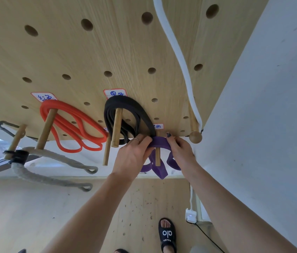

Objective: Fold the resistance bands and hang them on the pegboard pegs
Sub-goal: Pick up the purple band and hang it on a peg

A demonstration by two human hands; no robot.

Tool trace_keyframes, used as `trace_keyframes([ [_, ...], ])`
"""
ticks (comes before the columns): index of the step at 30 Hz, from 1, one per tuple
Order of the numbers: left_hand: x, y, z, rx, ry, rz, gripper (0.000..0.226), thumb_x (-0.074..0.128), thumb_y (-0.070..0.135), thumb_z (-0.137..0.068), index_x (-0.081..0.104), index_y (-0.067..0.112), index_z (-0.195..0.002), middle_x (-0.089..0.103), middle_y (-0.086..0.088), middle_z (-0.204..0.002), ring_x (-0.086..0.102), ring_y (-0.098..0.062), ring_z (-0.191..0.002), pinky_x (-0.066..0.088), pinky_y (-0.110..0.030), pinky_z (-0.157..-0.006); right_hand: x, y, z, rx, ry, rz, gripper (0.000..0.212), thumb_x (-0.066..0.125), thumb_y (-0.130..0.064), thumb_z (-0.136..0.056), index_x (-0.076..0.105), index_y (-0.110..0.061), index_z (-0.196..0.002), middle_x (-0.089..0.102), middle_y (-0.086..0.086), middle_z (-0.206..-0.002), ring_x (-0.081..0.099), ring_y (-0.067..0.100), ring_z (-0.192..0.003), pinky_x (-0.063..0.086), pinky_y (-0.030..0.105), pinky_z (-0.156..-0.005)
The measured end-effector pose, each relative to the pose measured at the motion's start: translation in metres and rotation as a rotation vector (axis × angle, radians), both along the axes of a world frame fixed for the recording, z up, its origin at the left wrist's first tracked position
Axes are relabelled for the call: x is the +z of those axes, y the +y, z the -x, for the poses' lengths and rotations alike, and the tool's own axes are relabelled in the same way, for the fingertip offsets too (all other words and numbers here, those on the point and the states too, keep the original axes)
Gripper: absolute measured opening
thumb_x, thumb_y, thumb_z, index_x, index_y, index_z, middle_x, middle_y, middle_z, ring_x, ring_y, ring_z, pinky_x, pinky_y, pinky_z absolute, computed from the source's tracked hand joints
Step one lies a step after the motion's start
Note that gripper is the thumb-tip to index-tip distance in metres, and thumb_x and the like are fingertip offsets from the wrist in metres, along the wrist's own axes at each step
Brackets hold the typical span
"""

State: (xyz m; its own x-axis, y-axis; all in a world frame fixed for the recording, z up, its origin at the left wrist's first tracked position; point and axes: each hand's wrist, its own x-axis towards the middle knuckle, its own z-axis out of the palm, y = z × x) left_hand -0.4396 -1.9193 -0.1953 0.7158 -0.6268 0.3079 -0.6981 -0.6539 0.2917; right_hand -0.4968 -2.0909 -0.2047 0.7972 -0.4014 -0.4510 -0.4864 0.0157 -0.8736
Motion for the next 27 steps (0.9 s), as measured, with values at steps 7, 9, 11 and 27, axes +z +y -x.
trace_keyframes([
  [7,0.002,0.006,-0.009,-0.075,0.074,-0.021,0.025,0.06,0.031,-0.099,0.053,0.02,-0.121,0.067,-0.002,-0.112,0.071,-0.022,-0.09,0.063,-0.037,-0.071,0.003,0.001,-0.004,0.009,-0.054,0.063,0.03,0.042,-0.038,-0.109,0.058,-0.012,-0.105,0.061,-0.004,-0.083,0.057,0.006,-0.075,0.041,0.006,-0.055],
  [9,0.004,0.005,-0.008,-0.09,0.055,-0.022,0.023,0.058,0.029,-0.101,0.056,0.019,-0.121,0.066,-0.004,-0.113,0.071,-0.022,-0.086,0.063,-0.038,-0.069,0.002,0.003,-0.006,0.011,-0.042,0.109,0.033,0.04,-0.037,-0.109,0.056,-0.012,-0.093,0.059,-0.001,-0.077,0.055,0.013,-0.072,0.042,0.018,-0.06],
  [11,0.007,0.003,-0.007,-0.093,0.031,-0.023,0.023,0.053,0.031,-0.1,0.06,0.016,-0.116,0.066,-0.005,-0.111,0.07,-0.022,-0.081,0.063,-0.038,-0.064,0.001,0.005,-0.006,0.015,-0.015,0.169,0.039,0.038,-0.039,-0.108,0.055,-0.01,-0.088,0.06,0.007,-0.077,0.055,0.02,-0.073,0.043,0.031,-0.067],
  [27,0.017,0.002,-0.021,-0.228,-0.039,-0.086,0.033,0.042,0.028,-0.101,0.07,0.013,-0.111,0.069,-0.005,-0.106,0.071,-0.022,-0.086,0.062,-0.037,-0.068,-0.001,0.021,-0.014,0.104,-0.232,0.456,0.026,0.043,-0.029,-0.108,0.055,-0.019,-0.087,0.063,-0.002,-0.074,0.06,0.012,-0.064,0.037,0.013,-0.055],
])
